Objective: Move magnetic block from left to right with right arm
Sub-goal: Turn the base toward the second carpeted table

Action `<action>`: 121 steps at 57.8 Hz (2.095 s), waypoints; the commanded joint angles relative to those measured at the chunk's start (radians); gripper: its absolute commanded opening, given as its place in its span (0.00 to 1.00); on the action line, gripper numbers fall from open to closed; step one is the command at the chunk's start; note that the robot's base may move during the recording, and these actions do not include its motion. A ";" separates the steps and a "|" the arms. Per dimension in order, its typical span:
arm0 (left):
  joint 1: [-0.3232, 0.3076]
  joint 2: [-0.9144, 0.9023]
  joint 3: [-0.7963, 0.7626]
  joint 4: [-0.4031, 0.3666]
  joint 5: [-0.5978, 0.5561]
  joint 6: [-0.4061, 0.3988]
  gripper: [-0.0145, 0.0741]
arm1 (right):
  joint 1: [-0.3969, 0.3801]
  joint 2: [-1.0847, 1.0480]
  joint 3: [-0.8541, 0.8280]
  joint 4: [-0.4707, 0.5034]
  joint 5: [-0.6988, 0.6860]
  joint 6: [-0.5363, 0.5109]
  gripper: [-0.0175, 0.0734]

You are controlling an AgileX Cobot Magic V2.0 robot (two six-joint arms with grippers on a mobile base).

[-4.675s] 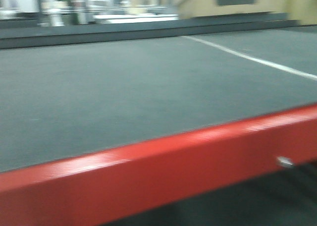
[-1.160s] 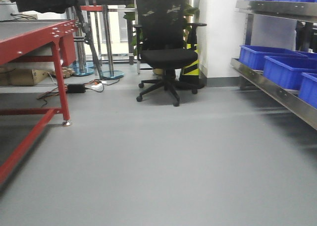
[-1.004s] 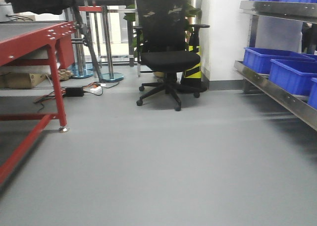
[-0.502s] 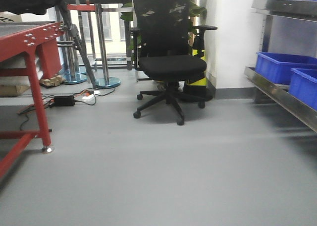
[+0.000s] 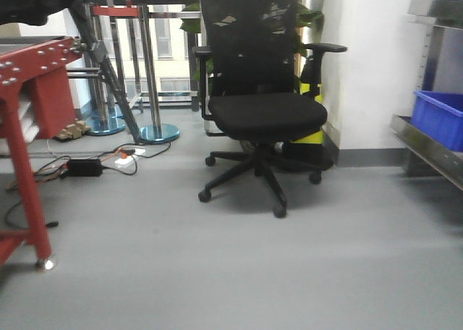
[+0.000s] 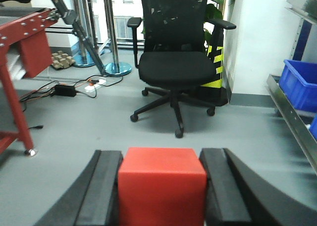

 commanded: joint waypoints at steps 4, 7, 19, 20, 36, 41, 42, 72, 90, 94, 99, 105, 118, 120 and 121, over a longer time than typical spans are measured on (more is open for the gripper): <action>0.002 -0.007 0.008 -0.005 -0.083 -0.006 0.02 | -0.003 0.021 -0.026 -0.011 -0.088 -0.009 0.41; 0.002 -0.007 0.008 -0.005 -0.083 -0.006 0.02 | -0.003 0.021 -0.026 -0.011 -0.088 -0.009 0.41; 0.002 -0.007 0.008 -0.005 -0.083 -0.006 0.02 | -0.003 0.021 -0.026 -0.011 -0.088 -0.009 0.41; 0.002 -0.007 0.008 -0.005 -0.083 -0.006 0.02 | -0.003 0.021 -0.026 -0.011 -0.088 -0.009 0.41; 0.002 -0.007 0.008 -0.005 -0.083 -0.006 0.02 | -0.003 0.021 -0.026 -0.011 -0.087 -0.009 0.41; 0.002 -0.007 0.008 -0.005 -0.083 -0.006 0.02 | -0.003 0.021 -0.026 -0.011 -0.087 -0.009 0.41; 0.002 -0.007 0.008 -0.005 -0.083 -0.006 0.02 | -0.004 0.021 -0.026 -0.011 -0.088 -0.009 0.41; 0.002 -0.007 0.008 -0.005 -0.083 -0.006 0.02 | -0.004 0.021 -0.026 -0.011 -0.088 -0.009 0.41; 0.002 -0.007 0.008 -0.005 -0.083 -0.006 0.02 | -0.004 0.021 -0.026 -0.011 -0.088 -0.009 0.41; 0.002 -0.007 0.008 -0.005 -0.083 -0.006 0.02 | -0.004 0.021 -0.026 -0.011 -0.088 -0.009 0.41; 0.002 -0.007 0.008 -0.005 -0.083 -0.006 0.02 | -0.004 0.021 -0.026 -0.011 -0.088 -0.009 0.41; 0.002 -0.007 0.008 -0.005 -0.083 -0.006 0.02 | -0.004 0.021 -0.026 -0.011 -0.088 -0.009 0.41; 0.002 -0.007 0.008 -0.005 -0.083 -0.006 0.02 | -0.004 0.021 -0.026 -0.011 -0.088 -0.009 0.41; 0.002 -0.007 0.008 -0.005 -0.083 -0.006 0.02 | -0.004 0.021 -0.026 -0.011 -0.088 -0.009 0.41; 0.002 -0.007 0.008 -0.005 -0.083 -0.006 0.02 | -0.004 0.021 -0.026 -0.011 -0.088 -0.009 0.41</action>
